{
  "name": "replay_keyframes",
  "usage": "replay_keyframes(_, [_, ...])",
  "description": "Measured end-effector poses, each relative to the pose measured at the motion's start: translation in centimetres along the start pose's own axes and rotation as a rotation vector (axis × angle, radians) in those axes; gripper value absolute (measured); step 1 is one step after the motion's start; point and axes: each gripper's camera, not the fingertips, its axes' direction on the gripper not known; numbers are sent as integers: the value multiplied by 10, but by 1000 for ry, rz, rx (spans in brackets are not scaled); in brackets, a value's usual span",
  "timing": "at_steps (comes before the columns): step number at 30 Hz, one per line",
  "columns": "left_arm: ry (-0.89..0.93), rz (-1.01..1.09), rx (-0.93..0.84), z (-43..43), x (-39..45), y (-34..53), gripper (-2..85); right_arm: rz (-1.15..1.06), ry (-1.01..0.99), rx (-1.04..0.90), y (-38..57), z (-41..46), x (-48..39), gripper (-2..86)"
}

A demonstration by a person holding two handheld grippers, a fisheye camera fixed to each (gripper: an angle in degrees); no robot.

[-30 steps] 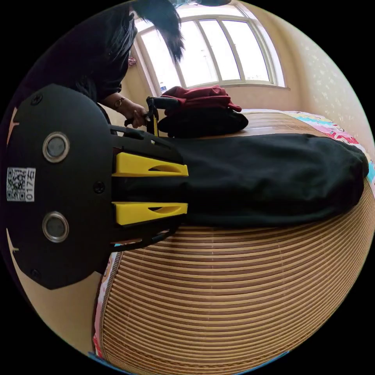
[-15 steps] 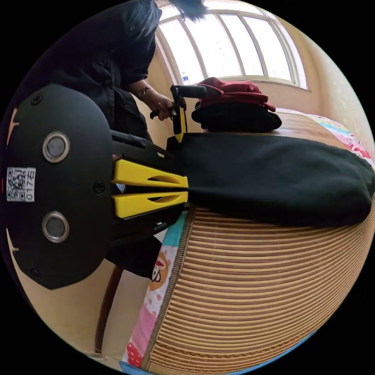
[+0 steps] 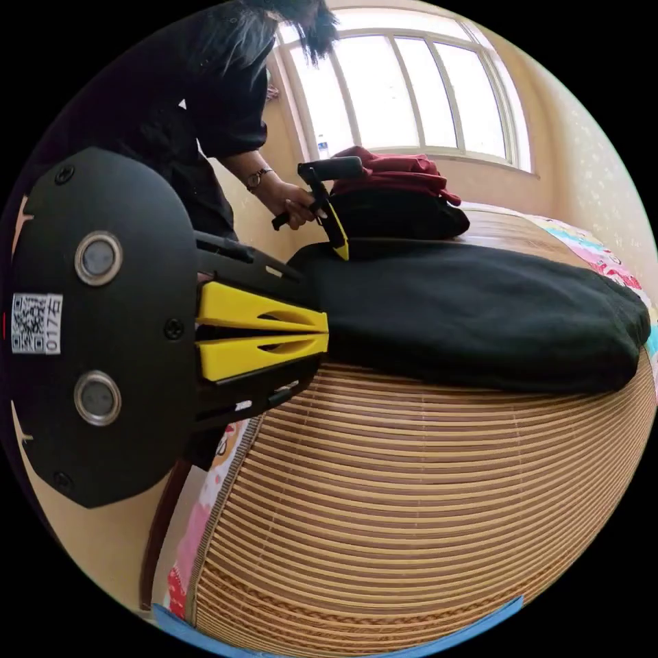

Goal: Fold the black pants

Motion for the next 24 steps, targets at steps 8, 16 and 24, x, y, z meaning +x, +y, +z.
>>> replay_keyframes(8, [-4,101,-271,33,37,39,68,33,-20,-50,73,-44,45,36])
replay_keyframes(16, [187,-71,82,-18,-48,-36,120,4,-246,128,-43,-91,116,122])
replay_keyframes(24, [455,-36,-115,30,-76,-82,41,-63,-493,-43,-82,-54,124,41])
